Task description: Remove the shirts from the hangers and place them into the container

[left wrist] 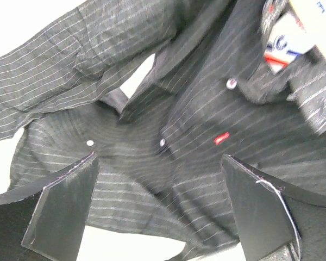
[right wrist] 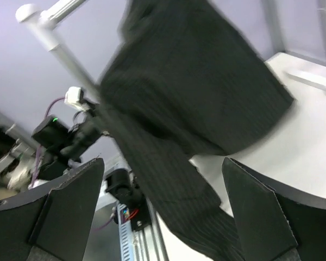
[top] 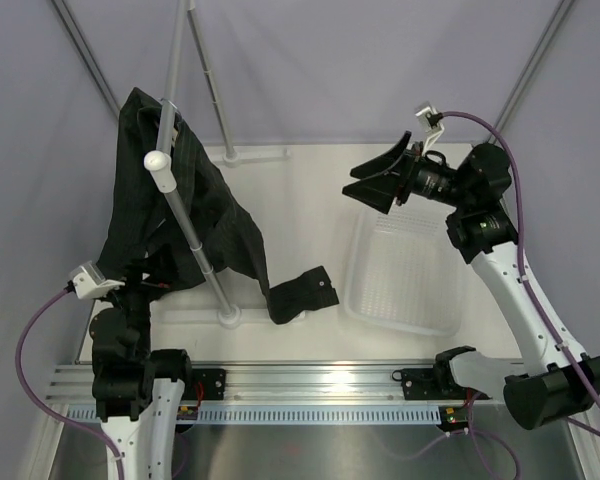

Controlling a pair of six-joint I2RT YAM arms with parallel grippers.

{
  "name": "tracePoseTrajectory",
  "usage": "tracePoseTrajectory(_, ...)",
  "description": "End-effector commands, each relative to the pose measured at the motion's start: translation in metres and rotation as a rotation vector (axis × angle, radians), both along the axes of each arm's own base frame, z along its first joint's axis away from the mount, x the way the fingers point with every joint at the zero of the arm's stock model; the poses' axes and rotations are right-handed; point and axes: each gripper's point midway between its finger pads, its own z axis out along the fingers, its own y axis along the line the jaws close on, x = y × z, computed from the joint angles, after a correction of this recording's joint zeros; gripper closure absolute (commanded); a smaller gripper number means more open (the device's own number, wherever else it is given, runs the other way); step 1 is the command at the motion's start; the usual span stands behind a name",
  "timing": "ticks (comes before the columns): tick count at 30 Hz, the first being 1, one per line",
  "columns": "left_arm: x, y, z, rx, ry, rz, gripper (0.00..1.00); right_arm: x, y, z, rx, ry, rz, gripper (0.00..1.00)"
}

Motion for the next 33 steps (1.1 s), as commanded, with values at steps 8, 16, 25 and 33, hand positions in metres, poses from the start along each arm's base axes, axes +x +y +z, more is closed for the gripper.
tracePoseTrajectory(8,-0.023,0.044,-0.019,-0.168,0.106,0.291,0.01,-0.025,0.054,0.069,-0.12,-0.179,0.036,0.01)
tracePoseTrajectory(16,-0.018,0.039,-0.033,-0.285,0.125,0.293,0.01,0.006,0.087,0.052,-0.335,-0.118,-0.146,0.0)
tracePoseTrajectory(25,-0.013,0.026,-0.038,-0.268,0.135,0.213,0.01,0.009,0.121,0.063,-0.326,-0.12,-0.142,0.01)
tracePoseTrajectory(33,-0.016,0.024,-0.044,-0.229,0.164,0.196,0.01,0.002,0.158,0.074,-0.422,-0.225,-0.222,0.01)
